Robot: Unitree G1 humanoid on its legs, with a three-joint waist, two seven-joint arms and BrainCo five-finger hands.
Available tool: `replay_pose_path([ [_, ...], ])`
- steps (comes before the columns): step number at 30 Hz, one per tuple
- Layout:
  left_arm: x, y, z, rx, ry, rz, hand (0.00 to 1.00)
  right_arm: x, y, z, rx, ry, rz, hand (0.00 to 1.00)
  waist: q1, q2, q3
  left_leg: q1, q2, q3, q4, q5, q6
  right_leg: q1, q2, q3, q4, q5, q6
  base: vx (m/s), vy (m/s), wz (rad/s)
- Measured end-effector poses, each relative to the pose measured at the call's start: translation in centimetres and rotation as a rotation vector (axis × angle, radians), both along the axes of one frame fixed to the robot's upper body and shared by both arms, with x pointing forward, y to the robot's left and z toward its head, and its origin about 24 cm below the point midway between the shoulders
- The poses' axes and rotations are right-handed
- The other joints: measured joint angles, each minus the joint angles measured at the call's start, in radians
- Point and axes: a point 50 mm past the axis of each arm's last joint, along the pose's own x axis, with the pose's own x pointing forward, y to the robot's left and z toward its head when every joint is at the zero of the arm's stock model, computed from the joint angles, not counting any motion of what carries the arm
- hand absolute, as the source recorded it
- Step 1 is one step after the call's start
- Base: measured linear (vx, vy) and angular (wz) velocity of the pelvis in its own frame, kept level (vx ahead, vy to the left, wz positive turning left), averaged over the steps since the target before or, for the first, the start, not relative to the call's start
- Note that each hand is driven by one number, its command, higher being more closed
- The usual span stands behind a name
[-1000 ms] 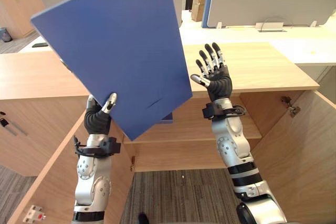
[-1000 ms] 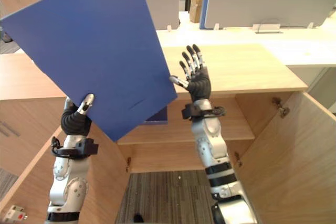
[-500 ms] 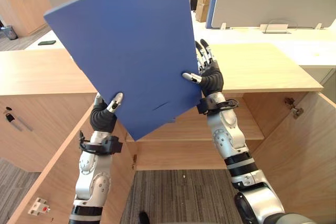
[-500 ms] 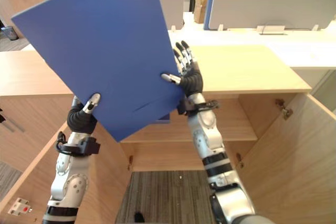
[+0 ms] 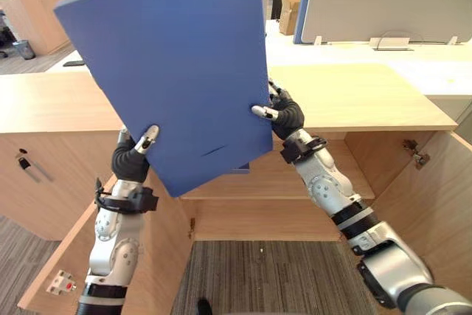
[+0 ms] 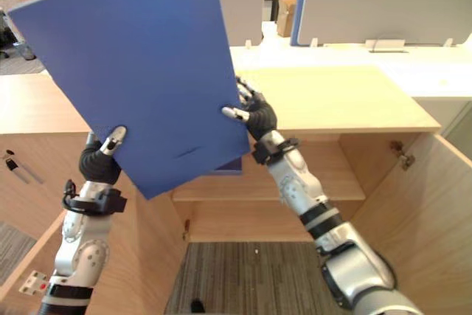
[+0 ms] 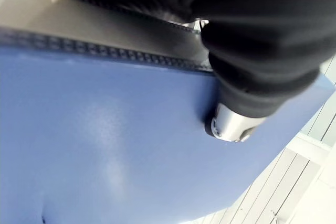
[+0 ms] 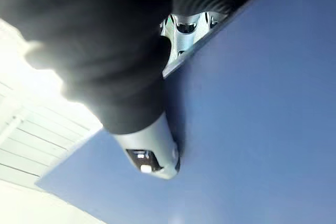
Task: Walk over to the cabinet, pick up the folder, carry it to the office cabinet, place the folder inside the office cabinet, then close the office cabinet door
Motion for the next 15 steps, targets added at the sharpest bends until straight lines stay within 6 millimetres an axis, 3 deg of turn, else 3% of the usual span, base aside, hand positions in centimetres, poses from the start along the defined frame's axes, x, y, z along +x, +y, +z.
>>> replay_pose_path([
  [7,-0.2,0.3,0.5,0.002,-0.042,-0.061,1.0,-1.4,-0.7,1.1,-0.088,-0.069,0.072,1.0,0.012,-0.005,-0.02,-0.011,-0.001,-0.002,0.001,0.002,-0.001,-0.011,0.0,0.001,0.002,0.004,0.005,0.0,0.0,0.0],
  [15,0.0,-0.2,-0.3,0.034,-0.004,-0.112,1.0,-3.1,-2.0,-0.9,-0.168,-0.026,0.093,1.0,0.002,-0.011,-0.049,-0.026,-0.001,-0.006,0.001,0.003,-0.002,-0.027,-0.001,0.001,0.009,0.0,0.006,0.0,0.0,0.0],
])
